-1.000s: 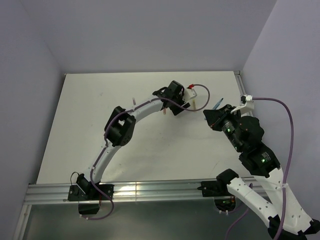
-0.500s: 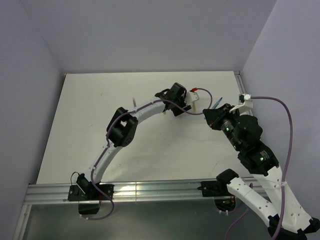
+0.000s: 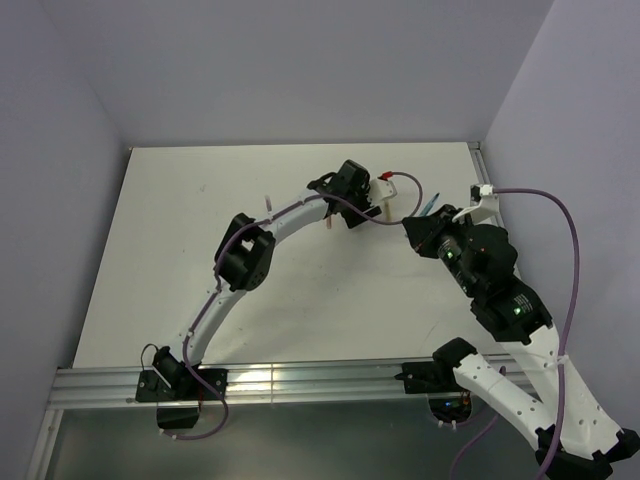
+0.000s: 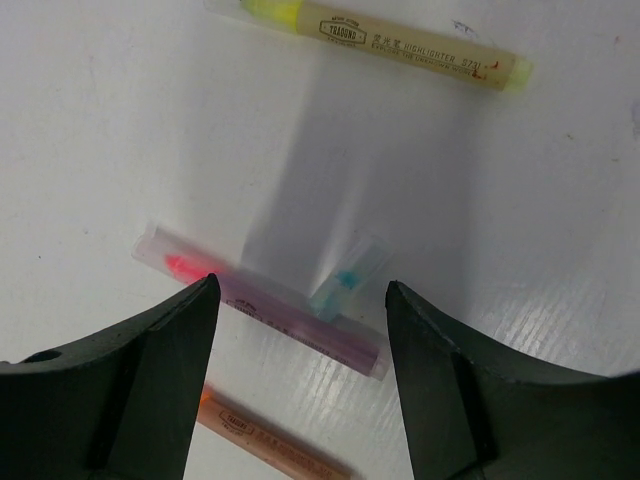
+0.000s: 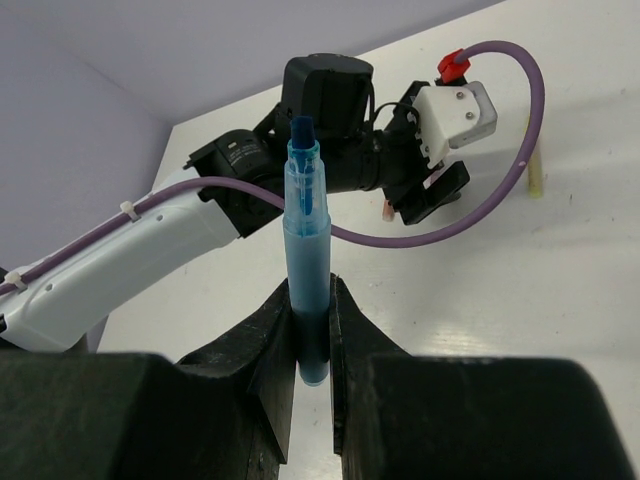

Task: Insert the pens into the pen caps
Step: Insert the pen cap onto the pen.

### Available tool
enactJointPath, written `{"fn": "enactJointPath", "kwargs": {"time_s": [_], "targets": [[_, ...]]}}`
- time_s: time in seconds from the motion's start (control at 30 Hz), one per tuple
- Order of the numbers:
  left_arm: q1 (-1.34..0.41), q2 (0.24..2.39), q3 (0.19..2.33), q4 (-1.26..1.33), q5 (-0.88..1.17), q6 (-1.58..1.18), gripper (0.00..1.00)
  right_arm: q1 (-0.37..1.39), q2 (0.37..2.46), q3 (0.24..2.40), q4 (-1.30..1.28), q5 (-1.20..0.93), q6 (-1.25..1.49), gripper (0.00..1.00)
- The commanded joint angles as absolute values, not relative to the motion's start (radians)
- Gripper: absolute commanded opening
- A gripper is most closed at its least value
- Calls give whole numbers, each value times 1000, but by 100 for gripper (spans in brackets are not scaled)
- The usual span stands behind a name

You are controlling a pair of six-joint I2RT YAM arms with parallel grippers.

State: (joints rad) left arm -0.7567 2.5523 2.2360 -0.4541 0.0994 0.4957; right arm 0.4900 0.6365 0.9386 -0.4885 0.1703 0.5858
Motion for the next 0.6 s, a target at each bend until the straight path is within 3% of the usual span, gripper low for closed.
{"fn": "enactJointPath", "kwargs": {"time_s": [0.0, 0.57], "targets": [[-742, 2566, 2293, -508, 184, 502, 72, 485, 641, 930, -425, 166, 575, 0], [-744, 2629, 2347, -540, 238, 497, 69, 485, 672, 910, -400, 135, 561, 0]]}}
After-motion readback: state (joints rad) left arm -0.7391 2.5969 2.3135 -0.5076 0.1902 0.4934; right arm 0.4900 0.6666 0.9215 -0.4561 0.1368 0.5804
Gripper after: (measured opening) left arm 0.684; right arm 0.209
